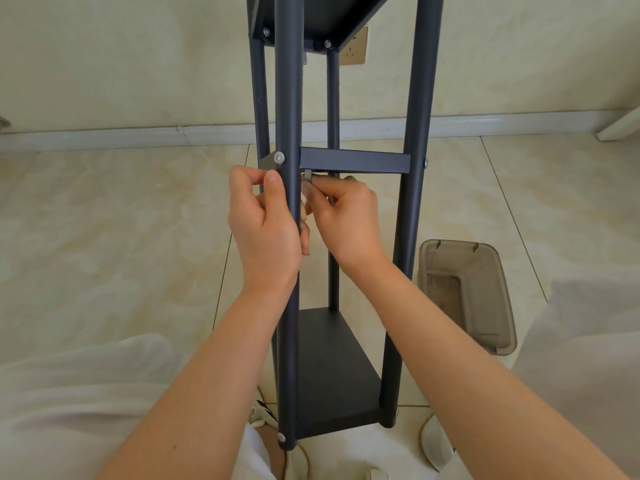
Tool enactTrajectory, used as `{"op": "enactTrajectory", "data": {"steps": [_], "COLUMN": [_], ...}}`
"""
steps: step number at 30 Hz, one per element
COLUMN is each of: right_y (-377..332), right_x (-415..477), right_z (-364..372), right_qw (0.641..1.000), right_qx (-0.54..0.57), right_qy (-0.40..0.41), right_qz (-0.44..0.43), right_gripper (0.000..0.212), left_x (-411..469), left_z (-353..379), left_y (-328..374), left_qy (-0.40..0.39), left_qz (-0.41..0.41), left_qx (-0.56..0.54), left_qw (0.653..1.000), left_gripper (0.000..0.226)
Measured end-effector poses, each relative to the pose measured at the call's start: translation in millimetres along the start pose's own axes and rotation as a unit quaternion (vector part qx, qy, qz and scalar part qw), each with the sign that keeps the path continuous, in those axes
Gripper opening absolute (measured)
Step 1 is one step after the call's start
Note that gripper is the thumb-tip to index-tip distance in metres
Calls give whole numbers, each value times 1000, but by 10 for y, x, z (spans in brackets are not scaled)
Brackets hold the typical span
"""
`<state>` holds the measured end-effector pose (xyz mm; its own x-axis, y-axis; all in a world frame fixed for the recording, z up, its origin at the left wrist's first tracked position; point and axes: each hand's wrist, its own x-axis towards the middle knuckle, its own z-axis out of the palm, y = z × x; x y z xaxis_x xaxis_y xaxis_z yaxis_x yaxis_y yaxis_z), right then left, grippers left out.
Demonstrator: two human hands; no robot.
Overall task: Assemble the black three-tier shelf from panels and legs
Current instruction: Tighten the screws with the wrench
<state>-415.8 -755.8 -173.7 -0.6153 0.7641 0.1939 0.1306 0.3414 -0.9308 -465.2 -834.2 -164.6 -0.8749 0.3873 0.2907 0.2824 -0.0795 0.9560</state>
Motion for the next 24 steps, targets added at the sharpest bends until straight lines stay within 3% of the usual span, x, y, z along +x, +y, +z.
{"op": "enactTrajectory", "data": {"steps": [9,17,24], "right_y": [147,104,43], "right_x": [89,-48,-129], "right_z": [173,55,-85], "right_qw": [995,995,995], "right_qx": [30,95,85], "right_qy": [53,-16,-24], "right_qz": [-72,18,35], "right_gripper": [24,48,33], "left_x": [-1,2,-4], "left_z": [-6,0,-7], "left_y": [7,7,24], "left_qy": [-1,-4,-6], "left_qz": [-2,-1,-7], "left_qx": [-2,-2,-4], "left_qw": [1000,1000,1000], "left_gripper": [23,21,17]}}
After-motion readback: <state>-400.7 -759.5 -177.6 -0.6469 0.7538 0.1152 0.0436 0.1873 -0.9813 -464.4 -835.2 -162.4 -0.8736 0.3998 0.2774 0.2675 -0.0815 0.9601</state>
